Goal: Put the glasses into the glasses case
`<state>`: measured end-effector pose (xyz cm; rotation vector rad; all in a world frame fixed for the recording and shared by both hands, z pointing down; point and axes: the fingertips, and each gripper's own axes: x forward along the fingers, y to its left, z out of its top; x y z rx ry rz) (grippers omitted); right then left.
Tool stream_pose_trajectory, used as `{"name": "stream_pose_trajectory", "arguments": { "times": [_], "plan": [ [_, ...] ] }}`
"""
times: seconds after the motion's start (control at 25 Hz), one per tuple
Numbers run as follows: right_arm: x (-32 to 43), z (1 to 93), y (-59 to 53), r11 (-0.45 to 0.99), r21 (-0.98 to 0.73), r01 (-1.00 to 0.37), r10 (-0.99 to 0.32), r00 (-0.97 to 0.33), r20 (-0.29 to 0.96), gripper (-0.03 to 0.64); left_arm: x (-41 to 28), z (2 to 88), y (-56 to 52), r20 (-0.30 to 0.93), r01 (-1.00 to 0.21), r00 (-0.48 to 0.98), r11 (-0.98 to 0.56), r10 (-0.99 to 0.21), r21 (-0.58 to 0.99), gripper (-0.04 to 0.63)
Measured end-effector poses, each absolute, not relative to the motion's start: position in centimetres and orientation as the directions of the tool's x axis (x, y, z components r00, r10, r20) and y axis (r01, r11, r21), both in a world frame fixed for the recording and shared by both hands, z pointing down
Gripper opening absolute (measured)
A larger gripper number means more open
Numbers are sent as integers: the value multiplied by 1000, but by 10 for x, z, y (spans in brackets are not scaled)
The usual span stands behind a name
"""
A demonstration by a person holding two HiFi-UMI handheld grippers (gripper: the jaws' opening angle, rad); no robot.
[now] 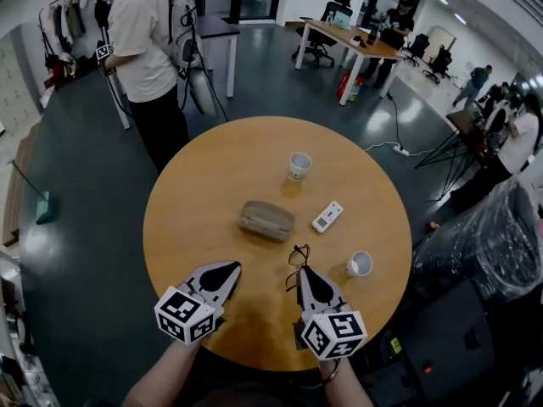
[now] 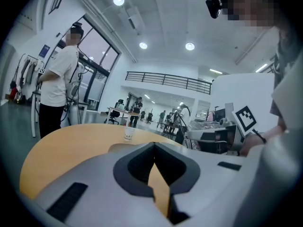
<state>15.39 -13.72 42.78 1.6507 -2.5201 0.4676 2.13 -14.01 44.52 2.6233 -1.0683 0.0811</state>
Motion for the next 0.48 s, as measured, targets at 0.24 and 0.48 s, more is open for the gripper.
{"name": "stream_pose_trajectory", "arguments": {
  "times": [0.24,0.48],
  "plan": [
    [156,443,-164,326,-212,-921,-883,-377,282,-8,27,463,-182,218,-668,744,-698,-632,258,6],
    [155,452,-192,266,-200,-943,-894,-319,314,-8,39,487,-240,275,-624,779,-742,-564,245,6]
  ]
}}
